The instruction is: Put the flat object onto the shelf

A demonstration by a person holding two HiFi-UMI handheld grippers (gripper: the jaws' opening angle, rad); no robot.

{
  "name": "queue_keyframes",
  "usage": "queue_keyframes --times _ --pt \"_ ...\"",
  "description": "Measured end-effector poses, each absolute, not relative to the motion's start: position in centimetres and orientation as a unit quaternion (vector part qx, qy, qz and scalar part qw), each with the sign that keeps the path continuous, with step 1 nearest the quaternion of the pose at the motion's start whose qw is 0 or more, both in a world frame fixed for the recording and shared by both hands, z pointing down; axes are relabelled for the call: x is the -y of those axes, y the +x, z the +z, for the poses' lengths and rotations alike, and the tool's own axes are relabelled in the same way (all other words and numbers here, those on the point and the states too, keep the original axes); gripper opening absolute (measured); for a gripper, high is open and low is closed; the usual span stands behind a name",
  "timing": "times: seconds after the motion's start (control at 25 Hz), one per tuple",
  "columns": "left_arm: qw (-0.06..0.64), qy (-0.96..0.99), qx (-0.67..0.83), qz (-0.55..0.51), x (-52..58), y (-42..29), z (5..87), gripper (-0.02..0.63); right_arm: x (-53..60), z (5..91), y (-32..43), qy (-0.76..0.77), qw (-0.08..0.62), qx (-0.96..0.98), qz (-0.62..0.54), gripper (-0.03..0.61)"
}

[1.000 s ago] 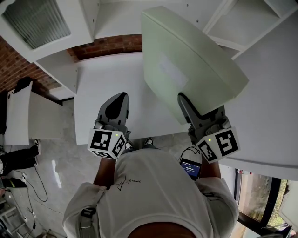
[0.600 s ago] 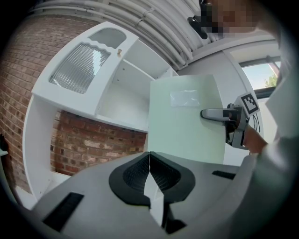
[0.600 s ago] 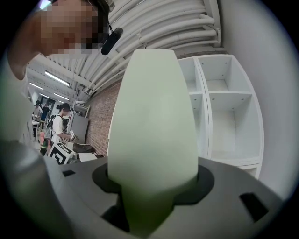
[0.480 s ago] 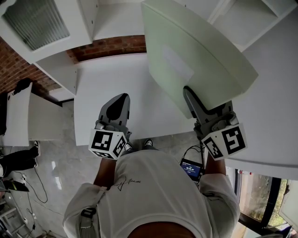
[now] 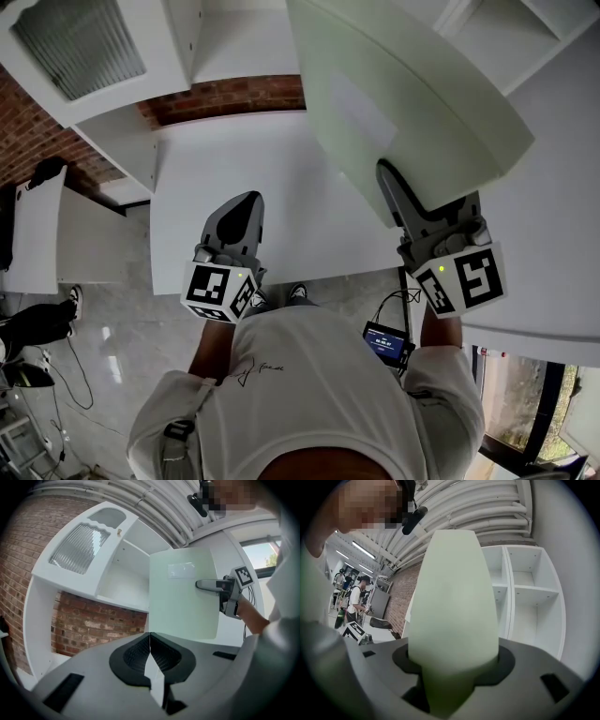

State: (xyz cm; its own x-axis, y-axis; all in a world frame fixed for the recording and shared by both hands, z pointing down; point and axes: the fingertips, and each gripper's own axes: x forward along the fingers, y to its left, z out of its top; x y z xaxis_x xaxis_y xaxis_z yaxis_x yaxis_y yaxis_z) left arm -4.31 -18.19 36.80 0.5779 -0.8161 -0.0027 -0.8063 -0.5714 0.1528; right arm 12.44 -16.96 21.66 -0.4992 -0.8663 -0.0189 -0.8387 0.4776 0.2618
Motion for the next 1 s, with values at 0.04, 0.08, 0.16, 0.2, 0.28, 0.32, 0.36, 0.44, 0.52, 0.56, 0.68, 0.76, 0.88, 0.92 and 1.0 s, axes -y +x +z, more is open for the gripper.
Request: queue_keyframes --times 0.04,0.08,0.16,0.2,0.28,0.32,0.36,0.44,0.52,0.56,0.68,0.76,0.88,0.92,1.0 --pt "0.067 0.885 0.458 -0.037 18.2 -4.4 36.8 0.014 17.0 21.3 12.4 0.497 0.058 0.857 -0.124 0.276" --pt "0.066 0.885 0.459 -0.037 18.2 -4.4 36.7 0.014 17.1 21.0 12.4 0.497 0.059 0.856 -0.128 0.276" --pt "0.064 0.886 0.458 -0.036 18.1 -4.3 36.6 0.014 17.2 20.4 12.3 0.497 0.061 0.855 -0.137 0.276" --pt "0.063 0.886 0.458 -0.036 18.1 -4.3 36.6 0.014 17.2 20.2 12.4 0.497 0.061 0.854 -0.141 0.276" --pt "0.062 0.886 0.458 -0.036 18.1 -4.3 36.5 0.014 17.3 19.6 12.4 0.497 0.059 0.853 -0.148 0.276" --pt "0.062 0.886 0.458 -0.037 18.1 -4.3 36.4 0.014 17.3 19.4 12.4 0.498 0.058 0.852 -0.151 0.276" --pt "0.062 0.886 0.458 -0.038 18.1 -4.2 36.4 0.014 17.3 19.2 12.5 0.498 0.057 0.851 -0.154 0.276" --pt "0.062 0.886 0.457 -0.038 18.1 -4.3 36.4 0.014 17.3 18.7 12.5 0.499 0.055 0.85 -0.16 0.276" --pt "0.062 0.887 0.456 -0.038 18.1 -4.3 36.5 0.014 17.4 18.1 12.4 0.501 0.051 0.848 -0.167 0.276" --pt "0.063 0.887 0.456 -0.038 18.2 -4.3 36.5 0.014 17.5 17.8 12.5 0.501 0.049 0.847 -0.171 0.276" --pt "0.062 0.888 0.454 -0.038 18.2 -4.2 36.5 0.014 17.6 16.9 12.6 0.503 0.045 0.843 -0.183 0.276" --pt "0.061 0.889 0.452 -0.039 18.2 -4.1 36.4 0.014 17.6 16.3 12.6 0.505 0.04 0.841 -0.193 0.276" --pt "0.061 0.888 0.454 -0.041 18.3 -4.3 36.4 0.014 17.7 15.6 12.6 0.504 0.036 0.839 -0.202 0.276" --pt "0.062 0.887 0.456 -0.042 18.3 -4.4 36.5 0.014 17.8 15.4 12.6 0.504 0.036 0.838 -0.205 0.276" --pt "0.063 0.886 0.458 -0.044 18.3 -4.4 36.4 0.014 18.0 15.0 12.7 0.505 0.035 0.836 -0.21 0.276"
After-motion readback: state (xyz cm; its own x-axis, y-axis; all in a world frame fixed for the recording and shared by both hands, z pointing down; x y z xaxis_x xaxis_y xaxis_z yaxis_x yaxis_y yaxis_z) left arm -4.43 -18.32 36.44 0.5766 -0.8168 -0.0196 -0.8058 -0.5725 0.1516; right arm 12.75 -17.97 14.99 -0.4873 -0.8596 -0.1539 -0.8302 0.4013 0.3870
